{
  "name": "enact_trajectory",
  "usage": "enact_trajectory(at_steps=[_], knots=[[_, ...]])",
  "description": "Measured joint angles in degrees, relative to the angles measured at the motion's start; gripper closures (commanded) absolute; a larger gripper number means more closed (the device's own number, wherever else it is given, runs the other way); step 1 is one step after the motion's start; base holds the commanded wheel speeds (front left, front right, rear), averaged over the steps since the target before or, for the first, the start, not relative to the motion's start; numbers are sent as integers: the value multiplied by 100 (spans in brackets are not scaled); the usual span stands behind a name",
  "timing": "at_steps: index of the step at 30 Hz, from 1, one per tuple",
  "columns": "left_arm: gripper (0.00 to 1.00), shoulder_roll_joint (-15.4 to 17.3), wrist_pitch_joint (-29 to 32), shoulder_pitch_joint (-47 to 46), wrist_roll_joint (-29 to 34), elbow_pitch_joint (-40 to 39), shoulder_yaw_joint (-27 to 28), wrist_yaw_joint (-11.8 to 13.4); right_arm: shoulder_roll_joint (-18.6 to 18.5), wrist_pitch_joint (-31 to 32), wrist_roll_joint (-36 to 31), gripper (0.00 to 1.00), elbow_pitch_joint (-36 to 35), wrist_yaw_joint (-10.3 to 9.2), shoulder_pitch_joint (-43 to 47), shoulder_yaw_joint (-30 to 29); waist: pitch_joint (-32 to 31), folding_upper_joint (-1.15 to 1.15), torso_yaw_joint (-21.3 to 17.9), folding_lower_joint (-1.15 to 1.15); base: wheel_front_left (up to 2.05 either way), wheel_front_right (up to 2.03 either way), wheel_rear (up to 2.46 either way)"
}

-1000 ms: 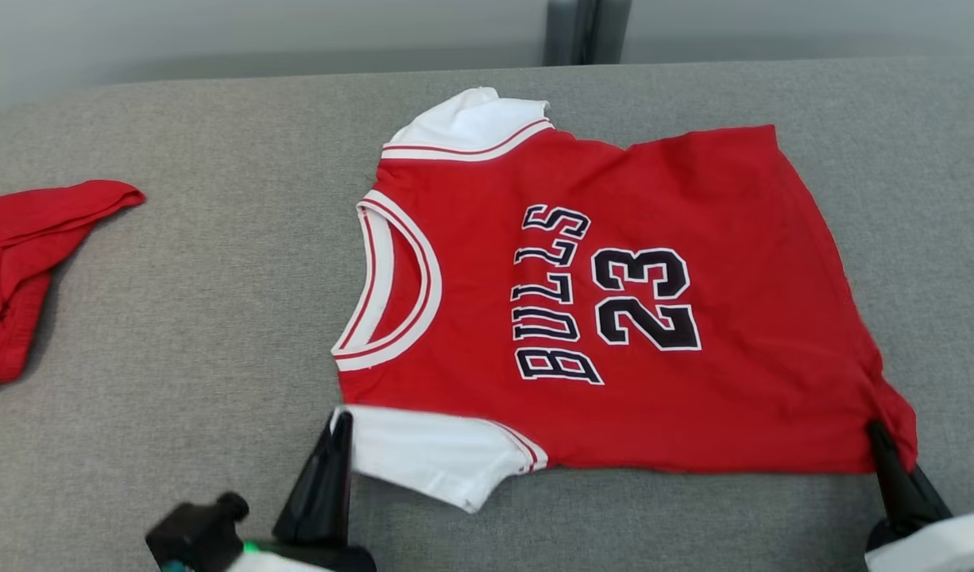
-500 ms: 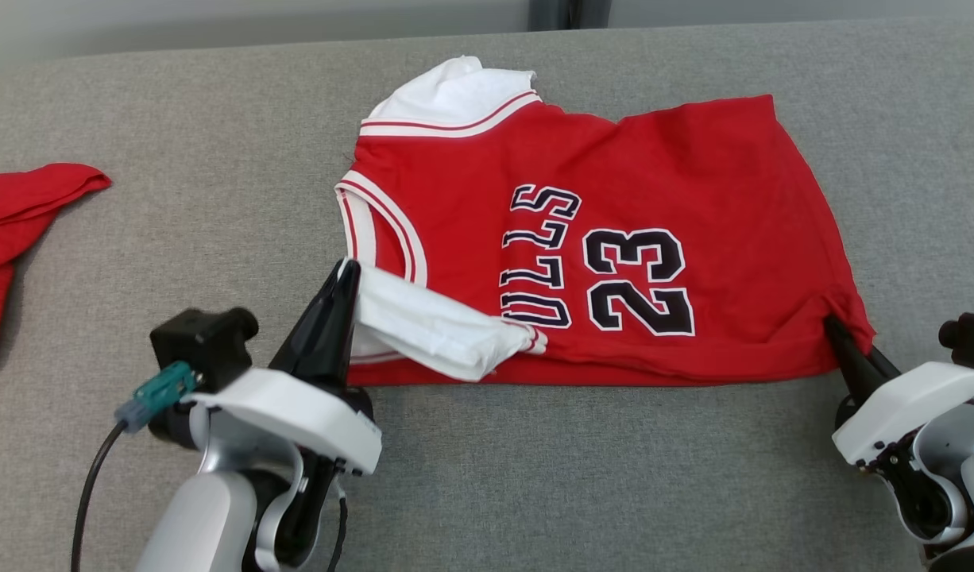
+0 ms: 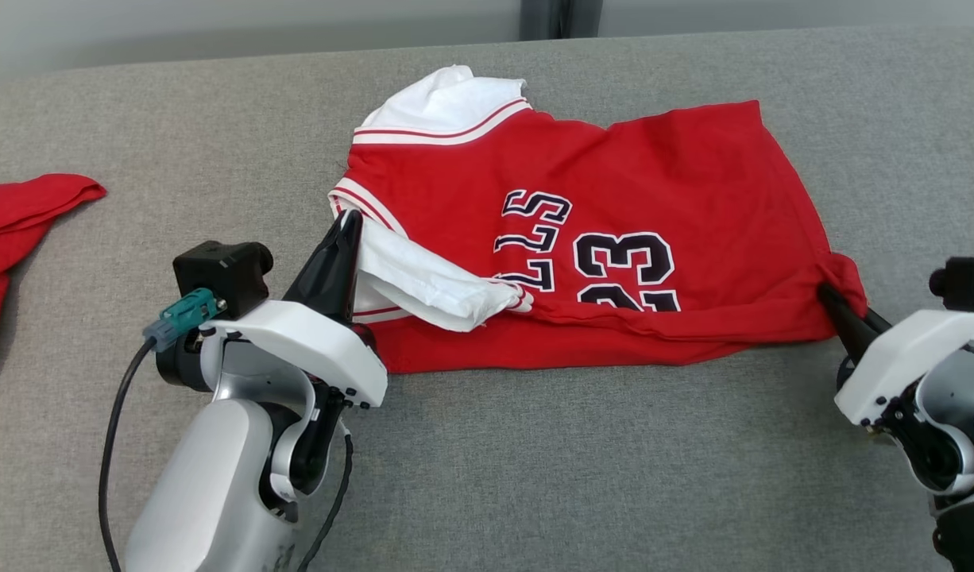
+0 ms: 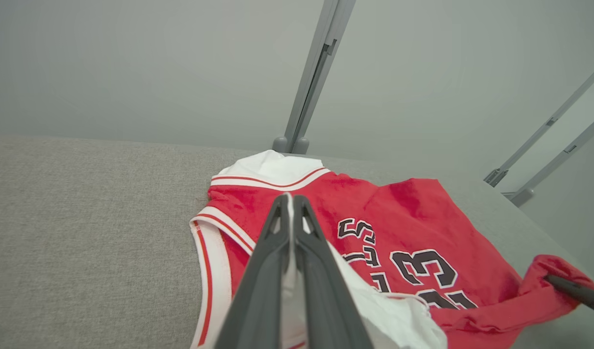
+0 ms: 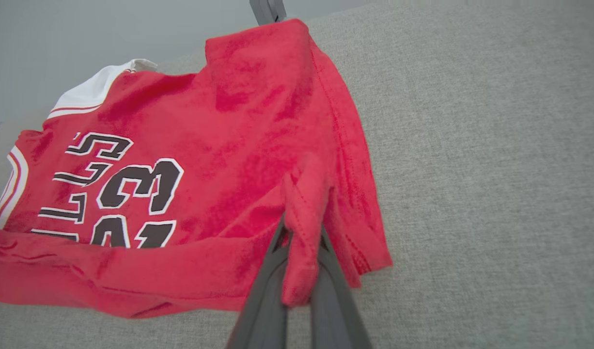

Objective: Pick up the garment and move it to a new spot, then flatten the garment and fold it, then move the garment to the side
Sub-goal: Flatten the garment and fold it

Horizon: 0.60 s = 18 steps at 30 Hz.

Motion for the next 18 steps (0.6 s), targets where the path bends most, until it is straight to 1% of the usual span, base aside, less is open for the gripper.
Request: enact_trajectory(at_steps=[4, 5, 6, 7, 8, 9, 10, 11, 14, 16, 18], knots=[[100, -21, -55, -150, 3, 293, -7, 0, 10, 378, -63, 100, -75, 0, -193, 54, -2, 0, -33, 0, 0, 0, 0], [100, -22, -66, -202, 7, 372, -15, -4, 4, 437, -120, 94, -54, 0, -243, 33, 2, 0, -38, 0, 0, 0, 0], [100, -20, -74, -254, 7, 459, -20, -8, -9, 502, -189, 82, -16, 0, -307, 29, 2, 0, -45, 0, 0, 0, 0], [100, -24, -101, -307, 7, 548, -21, -14, -4, 535, -233, 33, 24, 0, -367, -12, -3, 0, -52, 0, 0, 0, 0], [100, -29, -148, -366, 12, 635, -22, -35, 16, 535, -303, 0, 80, 0, -425, -103, -7, 0, -56, 0, 0, 0, 0], [69, -46, -216, -425, 14, 721, -20, -37, 26, 545, -434, 0, 148, 0, -472, -191, -9, 0, -55, 0, 0, 0, 0], [3, -56, -309, -487, 32, 811, -36, -53, 38, 579, -498, 0, 185, 0, -505, -259, -11, 0, -50, 0, 0, 0, 0], [0, -74, -396, -531, 77, 900, -33, -49, 60, 598, -526, 0, 197, 0, -515, -307, -11, 0, -44, 0, 0, 0, 0], [0, -91, -579, -562, 126, 1100, -25, 19, 142, 635, -569, 0, 19, 0, -472, -343, -11, 0, -56, 0, 0, 0, 0], [0, -83, -686, -454, 127, 1032, -1, 25, 56, 681, -578, 0, -245, 0, -305, -270, 4, 0, -83, 0, 0, 0, 0], [0, -110, -803, -144, 57, 816, 86, 141, -94, 692, -603, 0, -561, 0, -36, -187, 40, 0, -120, 0, 0, 0, 0]])
